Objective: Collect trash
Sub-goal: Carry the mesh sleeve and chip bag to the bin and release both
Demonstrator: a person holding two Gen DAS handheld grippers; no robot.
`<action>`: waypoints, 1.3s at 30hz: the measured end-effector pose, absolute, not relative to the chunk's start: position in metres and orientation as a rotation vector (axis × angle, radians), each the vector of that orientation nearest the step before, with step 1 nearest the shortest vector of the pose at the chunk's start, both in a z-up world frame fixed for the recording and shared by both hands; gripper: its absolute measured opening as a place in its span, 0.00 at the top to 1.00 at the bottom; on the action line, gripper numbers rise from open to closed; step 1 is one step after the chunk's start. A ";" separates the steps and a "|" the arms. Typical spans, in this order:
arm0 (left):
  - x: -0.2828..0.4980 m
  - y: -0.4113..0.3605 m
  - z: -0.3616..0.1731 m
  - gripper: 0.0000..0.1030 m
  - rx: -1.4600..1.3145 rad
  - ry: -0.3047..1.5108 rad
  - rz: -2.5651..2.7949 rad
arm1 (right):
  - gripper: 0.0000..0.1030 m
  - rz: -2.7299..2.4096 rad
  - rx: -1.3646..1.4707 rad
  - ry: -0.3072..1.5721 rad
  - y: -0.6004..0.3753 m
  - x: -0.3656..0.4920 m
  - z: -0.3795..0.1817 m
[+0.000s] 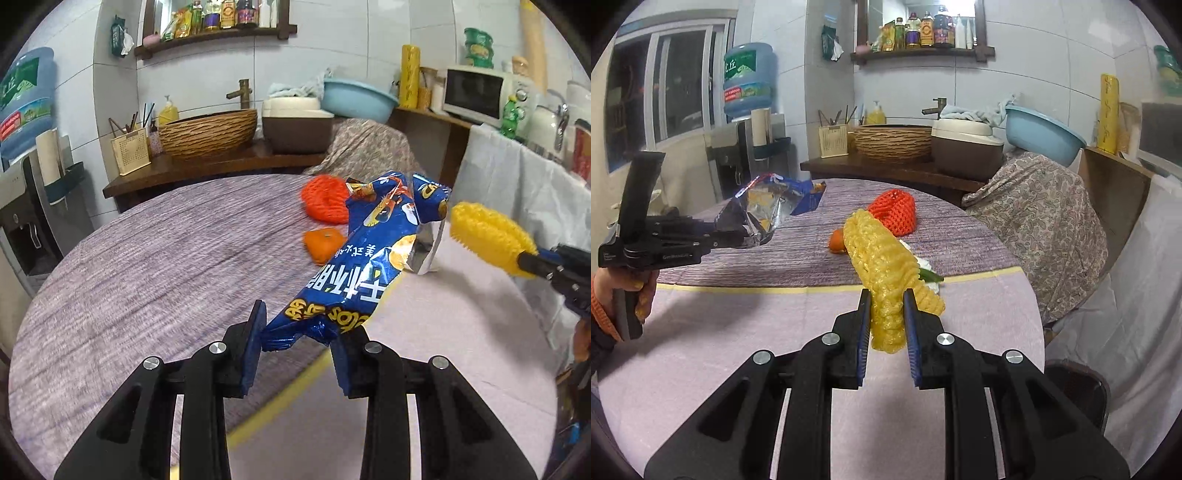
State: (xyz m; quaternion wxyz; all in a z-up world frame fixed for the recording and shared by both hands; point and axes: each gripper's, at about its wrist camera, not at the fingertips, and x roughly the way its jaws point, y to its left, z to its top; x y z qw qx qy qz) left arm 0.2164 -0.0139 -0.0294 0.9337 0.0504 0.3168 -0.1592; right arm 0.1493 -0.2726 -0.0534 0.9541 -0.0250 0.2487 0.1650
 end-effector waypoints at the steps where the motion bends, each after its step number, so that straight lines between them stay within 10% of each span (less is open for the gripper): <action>1: 0.207 -0.021 -0.027 0.68 0.099 0.638 -0.335 | 0.82 0.334 -0.038 0.502 -0.275 0.142 -0.055; 39: 0.157 -0.269 -0.056 0.68 0.123 0.708 -0.700 | 0.82 -0.035 0.285 0.616 -0.476 0.056 -0.160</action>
